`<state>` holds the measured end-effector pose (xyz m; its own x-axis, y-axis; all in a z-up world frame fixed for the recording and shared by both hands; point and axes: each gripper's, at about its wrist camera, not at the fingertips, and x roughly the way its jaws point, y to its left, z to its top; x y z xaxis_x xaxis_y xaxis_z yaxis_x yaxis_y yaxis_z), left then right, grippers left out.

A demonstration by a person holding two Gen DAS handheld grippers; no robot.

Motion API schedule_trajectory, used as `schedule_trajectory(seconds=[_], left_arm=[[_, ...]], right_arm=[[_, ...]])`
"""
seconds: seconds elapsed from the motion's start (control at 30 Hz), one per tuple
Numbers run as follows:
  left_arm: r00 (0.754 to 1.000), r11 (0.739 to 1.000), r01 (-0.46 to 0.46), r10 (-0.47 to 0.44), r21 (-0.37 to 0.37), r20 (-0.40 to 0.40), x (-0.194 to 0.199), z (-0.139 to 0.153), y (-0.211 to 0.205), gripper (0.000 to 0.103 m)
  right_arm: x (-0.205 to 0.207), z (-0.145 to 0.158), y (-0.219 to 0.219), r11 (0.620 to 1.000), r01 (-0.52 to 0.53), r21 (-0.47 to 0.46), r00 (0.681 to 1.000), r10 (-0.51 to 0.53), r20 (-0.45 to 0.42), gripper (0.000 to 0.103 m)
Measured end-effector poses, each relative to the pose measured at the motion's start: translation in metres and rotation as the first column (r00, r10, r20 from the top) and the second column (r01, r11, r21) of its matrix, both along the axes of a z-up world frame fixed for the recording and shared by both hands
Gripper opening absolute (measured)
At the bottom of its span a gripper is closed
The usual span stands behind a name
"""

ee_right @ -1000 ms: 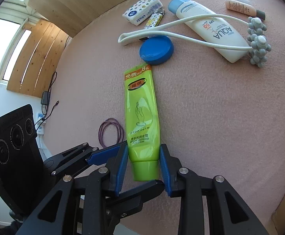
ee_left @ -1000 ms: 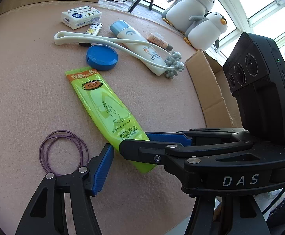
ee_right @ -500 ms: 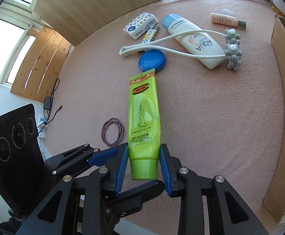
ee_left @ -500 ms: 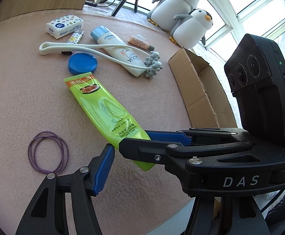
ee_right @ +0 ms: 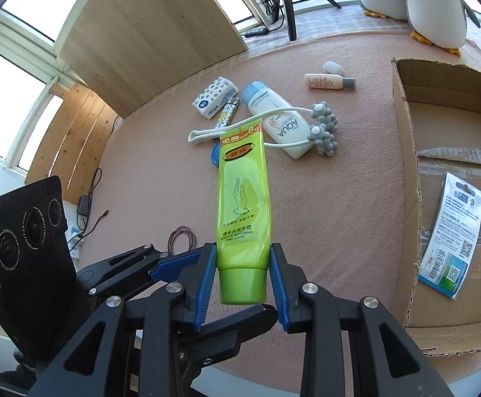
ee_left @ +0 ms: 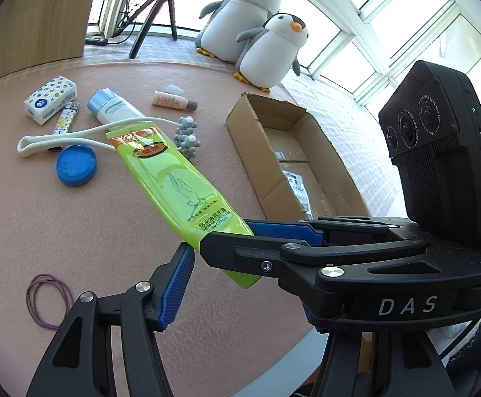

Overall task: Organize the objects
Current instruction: 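Carry the green tube into the cardboard box and open the right gripper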

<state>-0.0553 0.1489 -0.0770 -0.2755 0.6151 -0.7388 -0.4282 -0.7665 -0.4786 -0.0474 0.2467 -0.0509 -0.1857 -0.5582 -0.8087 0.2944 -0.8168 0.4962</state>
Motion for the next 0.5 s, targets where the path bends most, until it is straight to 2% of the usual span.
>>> schedule_trajectory(seconds=[0.27, 0.5], left_arm=[[0.993, 0.994, 0.11, -0.109, 0.014, -0.034, -0.002, 0.013, 0.06, 0.063], [0.981, 0.981, 0.192, -0.191, 0.025, -0.037, -0.001, 0.012, 0.116, 0.063]], right_arm=[[0.001, 0.013, 0.06, 0.993, 0.114, 0.001, 0.993, -0.114, -0.03, 0.029], [0.0, 0.012, 0.109, 0.979, 0.206, 0.008, 0.978, -0.205, -0.033, 0.029]])
